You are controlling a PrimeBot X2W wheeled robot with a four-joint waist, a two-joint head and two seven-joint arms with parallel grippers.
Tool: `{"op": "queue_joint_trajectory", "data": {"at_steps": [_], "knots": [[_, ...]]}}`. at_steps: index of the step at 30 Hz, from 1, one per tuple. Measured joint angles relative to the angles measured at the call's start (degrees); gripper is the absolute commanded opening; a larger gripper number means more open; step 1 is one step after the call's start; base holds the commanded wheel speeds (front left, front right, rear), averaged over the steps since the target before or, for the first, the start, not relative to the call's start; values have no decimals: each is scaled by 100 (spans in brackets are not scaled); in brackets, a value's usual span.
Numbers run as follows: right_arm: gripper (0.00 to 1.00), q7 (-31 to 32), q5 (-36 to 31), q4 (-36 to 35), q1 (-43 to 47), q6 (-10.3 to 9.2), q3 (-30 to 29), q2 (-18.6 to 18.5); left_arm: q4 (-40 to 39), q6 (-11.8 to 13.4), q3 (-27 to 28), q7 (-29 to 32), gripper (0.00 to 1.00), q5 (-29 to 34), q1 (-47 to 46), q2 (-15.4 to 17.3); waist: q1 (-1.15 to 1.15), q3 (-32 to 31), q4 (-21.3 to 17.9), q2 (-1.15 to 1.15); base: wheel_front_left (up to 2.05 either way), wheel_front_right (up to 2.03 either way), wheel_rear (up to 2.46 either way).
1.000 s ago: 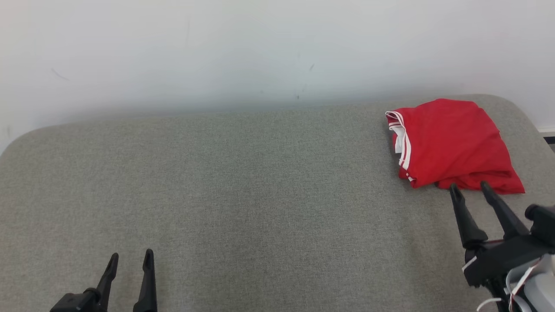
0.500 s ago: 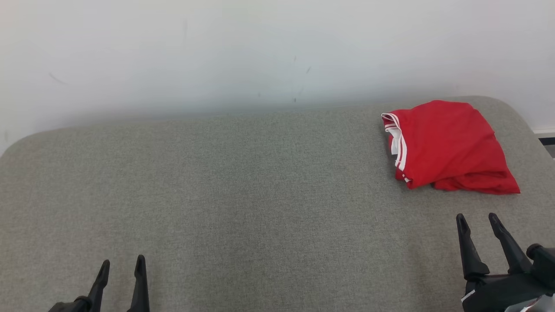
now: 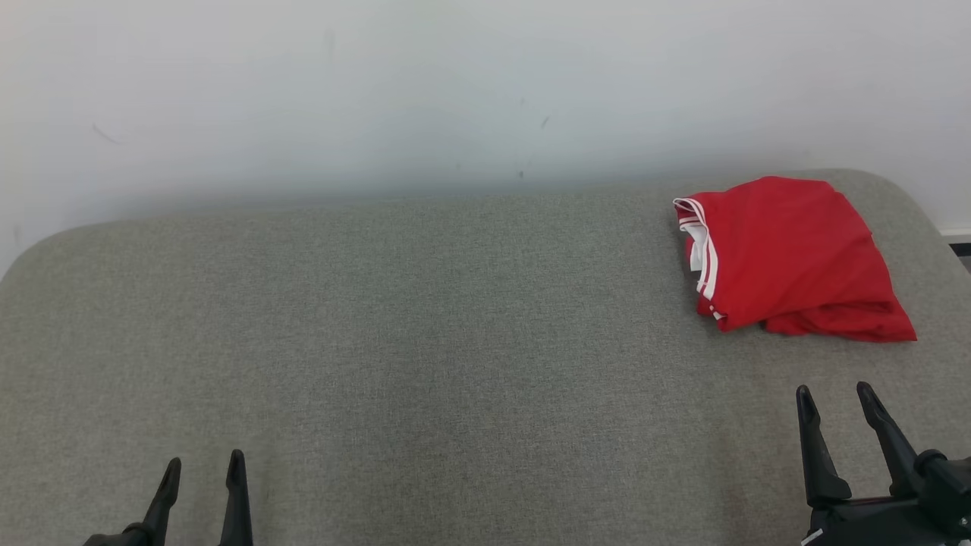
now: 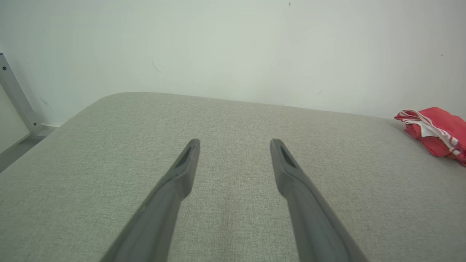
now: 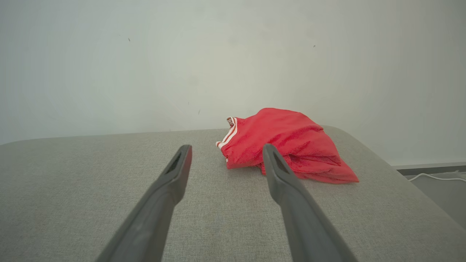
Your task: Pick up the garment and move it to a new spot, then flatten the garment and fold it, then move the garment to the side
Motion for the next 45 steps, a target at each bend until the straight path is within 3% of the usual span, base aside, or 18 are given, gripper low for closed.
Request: {"op": "queue_joint_trajectory", "data": {"at_steps": [13, 45], "knots": [[100, 111, -469, -212, 60, 1, -238, 235, -122, 0, 43, 87, 100, 107, -4, -105, 0, -39, 59, 0, 0, 0, 0], [100, 606, -825, -583, 260, 0, -548, 461, -322, 0, 129, 323, 100, 297, 3, -174, 0, -52, 136, 0, 0, 0, 0]]}}
